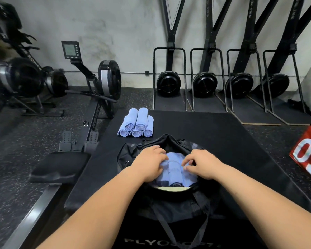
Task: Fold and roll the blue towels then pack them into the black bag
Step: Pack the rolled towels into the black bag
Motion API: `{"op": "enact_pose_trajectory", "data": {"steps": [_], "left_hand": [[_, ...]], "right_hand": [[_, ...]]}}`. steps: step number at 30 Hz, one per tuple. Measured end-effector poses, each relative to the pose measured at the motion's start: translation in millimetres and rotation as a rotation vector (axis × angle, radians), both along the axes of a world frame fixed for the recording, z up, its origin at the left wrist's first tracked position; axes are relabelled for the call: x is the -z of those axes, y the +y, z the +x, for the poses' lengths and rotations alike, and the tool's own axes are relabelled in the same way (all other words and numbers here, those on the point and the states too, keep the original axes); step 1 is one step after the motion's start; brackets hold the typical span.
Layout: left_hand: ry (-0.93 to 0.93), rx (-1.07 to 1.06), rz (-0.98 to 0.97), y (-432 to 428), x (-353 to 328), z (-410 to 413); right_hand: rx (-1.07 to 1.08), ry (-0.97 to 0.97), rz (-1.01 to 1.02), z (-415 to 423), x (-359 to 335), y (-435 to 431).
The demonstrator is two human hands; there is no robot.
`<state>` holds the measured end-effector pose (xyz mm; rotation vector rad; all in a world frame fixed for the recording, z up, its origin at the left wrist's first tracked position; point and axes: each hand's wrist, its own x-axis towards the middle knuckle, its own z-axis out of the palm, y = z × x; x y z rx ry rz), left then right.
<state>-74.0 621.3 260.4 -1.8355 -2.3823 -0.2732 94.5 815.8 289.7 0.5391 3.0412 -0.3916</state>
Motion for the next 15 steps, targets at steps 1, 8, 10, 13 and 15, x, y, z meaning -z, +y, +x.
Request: {"op": "enact_pose_trajectory", "data": {"steps": [1,8,10,13,15], "left_hand": [[0.029,-0.011,0.019,-5,-2,-3],[0.051,-0.133,0.175,-21,-15,-28],[0.004,-0.179,0.223,-25,-19,-36],[-0.068,-0.275,0.241,-31,-21,-50],[-0.112,-0.343,0.232,-35,-17,-63]], "right_hand": [[0.014,0.049,-0.021,-3,-4,1],[0.061,0.285,-0.062,-51,-30,-2],[0.064,0.297,-0.068,-68,-34,-5],[0.077,0.32,-0.049,-95,-38,-10],[0.08,0.329,-0.045,-116,-39,-14]]}}
